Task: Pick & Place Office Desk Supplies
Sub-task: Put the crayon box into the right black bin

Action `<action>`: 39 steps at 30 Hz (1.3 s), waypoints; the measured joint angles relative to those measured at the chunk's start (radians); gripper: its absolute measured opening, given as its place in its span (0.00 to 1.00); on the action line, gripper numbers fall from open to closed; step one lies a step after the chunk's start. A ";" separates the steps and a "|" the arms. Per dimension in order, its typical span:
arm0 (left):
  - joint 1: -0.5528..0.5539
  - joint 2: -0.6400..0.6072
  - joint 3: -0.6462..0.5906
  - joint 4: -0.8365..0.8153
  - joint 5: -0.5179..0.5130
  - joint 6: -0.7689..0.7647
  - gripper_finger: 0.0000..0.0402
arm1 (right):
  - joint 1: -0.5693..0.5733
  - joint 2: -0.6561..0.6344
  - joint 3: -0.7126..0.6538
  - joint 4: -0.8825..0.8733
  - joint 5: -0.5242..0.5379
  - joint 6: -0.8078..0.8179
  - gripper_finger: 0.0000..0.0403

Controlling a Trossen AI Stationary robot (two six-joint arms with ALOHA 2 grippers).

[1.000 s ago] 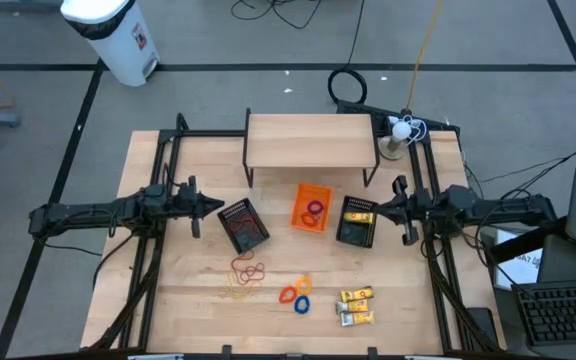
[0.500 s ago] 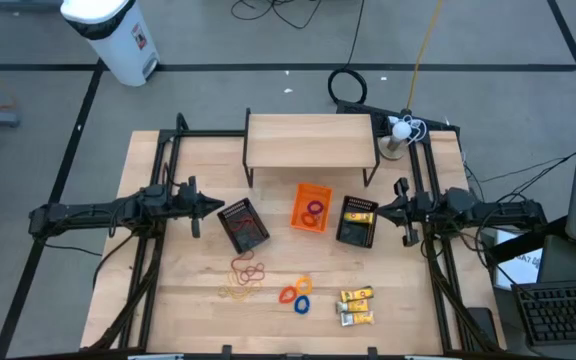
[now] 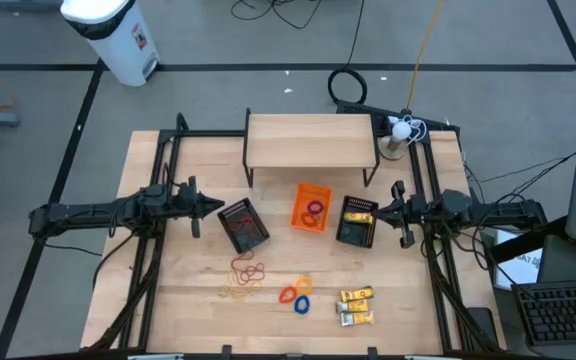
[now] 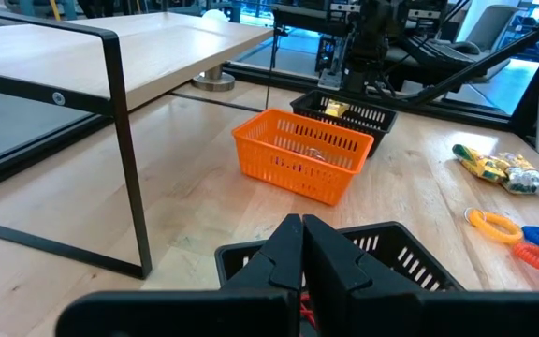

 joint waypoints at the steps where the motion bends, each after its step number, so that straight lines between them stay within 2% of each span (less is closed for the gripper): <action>1: 0.000 0.000 0.000 0.000 0.000 0.000 0.02 | 0.000 0.000 0.000 0.000 0.000 -0.002 0.00; 6: 0.000 0.000 0.000 0.000 0.000 0.001 0.02 | 0.002 0.013 -0.001 0.015 -0.007 0.009 0.00; 10: 0.000 0.000 0.000 0.000 -0.002 0.006 0.03 | 0.039 0.104 0.031 0.031 -0.020 0.008 0.02; 16: 0.000 0.000 0.000 0.001 -0.007 0.008 0.02 | 0.145 0.383 0.192 0.006 0.126 -0.053 0.04; 22: 0.000 0.001 0.000 0.001 -0.007 0.004 0.02 | 0.297 0.689 0.426 -0.206 0.322 -0.055 0.04; 27: 0.000 0.001 0.000 0.001 -0.007 0.005 0.02 | 0.438 0.958 0.639 -0.437 0.420 0.074 0.04; 32: 0.000 0.001 0.000 0.001 -0.003 0.001 0.02 | 0.529 1.170 0.809 -0.669 0.433 0.344 0.06; 35: 0.000 0.001 0.000 0.001 -0.002 -0.003 0.02 | 0.577 1.254 0.848 -0.689 0.357 0.435 0.14; 39: 0.000 0.001 0.000 0.001 -0.002 -0.006 0.02 | 0.642 1.346 0.852 -0.659 0.310 0.516 0.31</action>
